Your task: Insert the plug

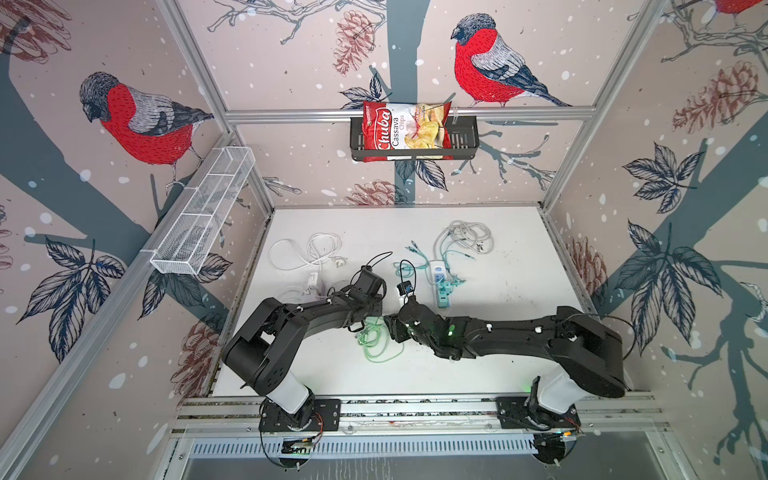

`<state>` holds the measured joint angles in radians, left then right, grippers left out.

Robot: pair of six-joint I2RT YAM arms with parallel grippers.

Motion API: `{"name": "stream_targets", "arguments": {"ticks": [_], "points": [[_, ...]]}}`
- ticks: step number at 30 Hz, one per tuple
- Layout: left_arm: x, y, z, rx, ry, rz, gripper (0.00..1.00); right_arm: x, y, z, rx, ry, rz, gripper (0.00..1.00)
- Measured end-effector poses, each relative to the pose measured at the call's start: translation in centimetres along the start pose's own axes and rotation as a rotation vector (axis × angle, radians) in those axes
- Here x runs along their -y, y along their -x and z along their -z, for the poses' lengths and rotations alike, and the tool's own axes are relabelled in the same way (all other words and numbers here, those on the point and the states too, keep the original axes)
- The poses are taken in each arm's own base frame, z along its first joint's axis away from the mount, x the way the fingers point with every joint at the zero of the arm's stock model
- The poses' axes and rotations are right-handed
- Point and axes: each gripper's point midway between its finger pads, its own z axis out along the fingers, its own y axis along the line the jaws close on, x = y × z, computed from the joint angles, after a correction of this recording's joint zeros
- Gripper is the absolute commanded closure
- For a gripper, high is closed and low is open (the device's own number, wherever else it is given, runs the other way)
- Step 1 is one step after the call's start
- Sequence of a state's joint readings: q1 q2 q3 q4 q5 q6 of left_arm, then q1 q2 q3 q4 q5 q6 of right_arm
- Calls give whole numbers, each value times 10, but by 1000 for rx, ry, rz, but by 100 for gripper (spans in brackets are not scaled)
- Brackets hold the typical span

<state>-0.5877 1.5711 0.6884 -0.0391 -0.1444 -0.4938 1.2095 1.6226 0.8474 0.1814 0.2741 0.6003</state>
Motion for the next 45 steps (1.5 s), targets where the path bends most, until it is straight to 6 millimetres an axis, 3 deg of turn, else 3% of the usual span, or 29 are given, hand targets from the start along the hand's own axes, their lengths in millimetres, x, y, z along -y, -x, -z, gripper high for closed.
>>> {"name": "stream_targets", "arguments": {"ticks": [5, 13, 22, 29, 37, 45], "points": [[-12, -6, 7, 5, 6, 47, 73, -31, -3, 1, -2, 117, 12, 40], [-24, -17, 15, 10, 7, 87, 74, -40, -5, -2, 6, 185, 0, 41], [-32, -20, 31, 39, 3, 119, 74, -41, -20, -5, -18, 227, -31, 42], [-31, -17, 46, 65, -19, 131, 71, -40, -35, -20, -60, 241, -38, 42], [-35, -20, 69, 85, -33, 172, 62, -39, -33, -26, -72, 267, -75, 42], [-41, -29, 72, 66, -20, 203, 58, -36, -36, -42, -123, 285, -112, 42]]}}
